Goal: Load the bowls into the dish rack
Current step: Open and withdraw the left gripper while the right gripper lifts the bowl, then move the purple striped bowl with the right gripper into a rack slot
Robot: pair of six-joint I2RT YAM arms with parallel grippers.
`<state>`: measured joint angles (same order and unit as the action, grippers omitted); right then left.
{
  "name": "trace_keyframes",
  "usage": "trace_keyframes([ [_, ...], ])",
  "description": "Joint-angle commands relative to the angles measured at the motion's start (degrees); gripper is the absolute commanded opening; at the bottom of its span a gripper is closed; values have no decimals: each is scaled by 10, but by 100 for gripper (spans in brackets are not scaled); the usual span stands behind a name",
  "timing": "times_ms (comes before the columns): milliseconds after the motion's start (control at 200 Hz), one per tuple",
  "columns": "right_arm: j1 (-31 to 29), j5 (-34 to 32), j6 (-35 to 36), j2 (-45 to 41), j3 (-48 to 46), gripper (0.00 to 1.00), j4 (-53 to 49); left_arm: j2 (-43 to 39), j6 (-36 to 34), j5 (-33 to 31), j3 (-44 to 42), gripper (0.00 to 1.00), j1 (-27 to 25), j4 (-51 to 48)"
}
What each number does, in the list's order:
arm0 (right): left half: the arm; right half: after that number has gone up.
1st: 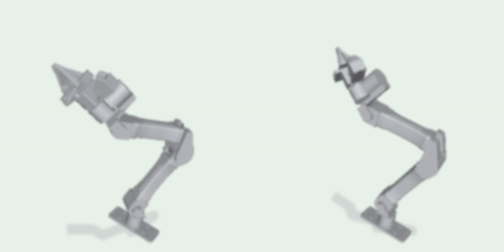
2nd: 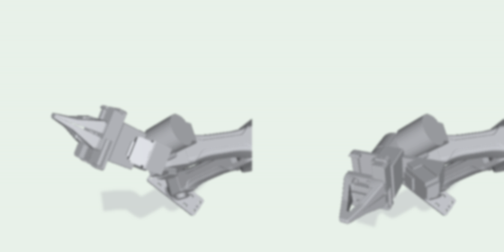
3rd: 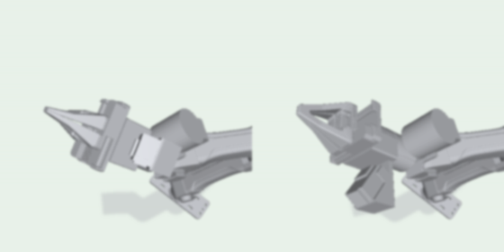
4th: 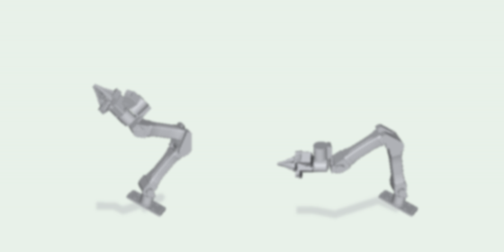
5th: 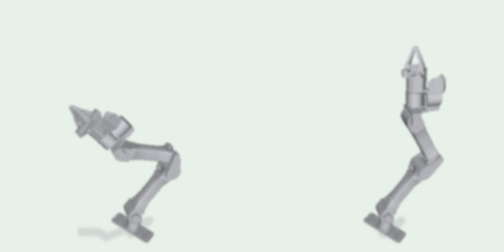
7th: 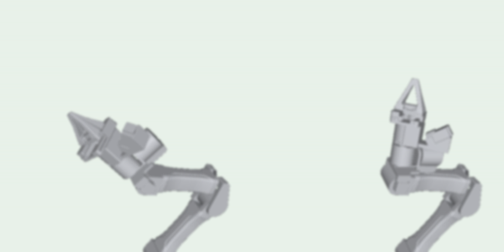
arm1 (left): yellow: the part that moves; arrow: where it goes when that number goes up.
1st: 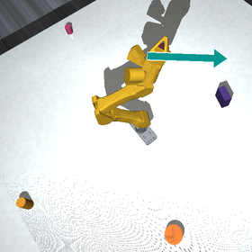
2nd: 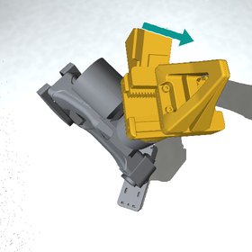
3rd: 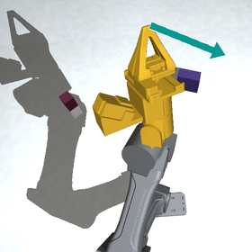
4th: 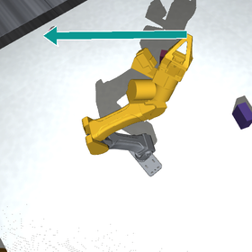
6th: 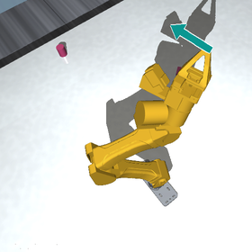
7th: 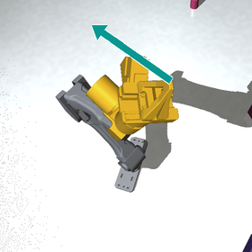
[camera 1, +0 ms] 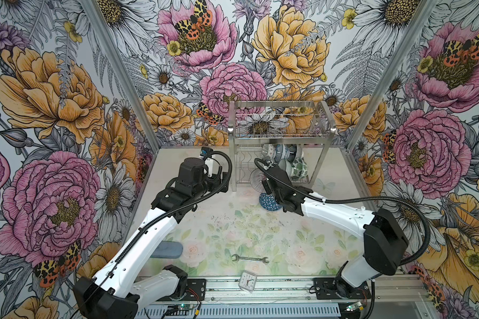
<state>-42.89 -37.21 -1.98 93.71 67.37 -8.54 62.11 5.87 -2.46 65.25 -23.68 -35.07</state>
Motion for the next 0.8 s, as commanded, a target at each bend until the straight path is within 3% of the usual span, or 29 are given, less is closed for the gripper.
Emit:
trace_keyframes([
  [0, 3, -132, 41, 32, 45, 0, 31, -18, -33, 31, -12, 99, 43, -41],
  [240, 7, -236, 139, 115, 82, 0, 114, -35, -56, 19, -44, 99, 84, -16],
  [330, 14, -259, 166, 146, 101, 0, 127, -34, -52, 42, -60, 99, 105, -3],
  [601, 42, -297, 241, 237, 158, 0, 181, -48, -50, 57, -74, 99, 119, 0],
  [796, 61, -284, 257, 289, 204, 0, 187, -50, -50, 62, -74, 99, 118, 1],
])
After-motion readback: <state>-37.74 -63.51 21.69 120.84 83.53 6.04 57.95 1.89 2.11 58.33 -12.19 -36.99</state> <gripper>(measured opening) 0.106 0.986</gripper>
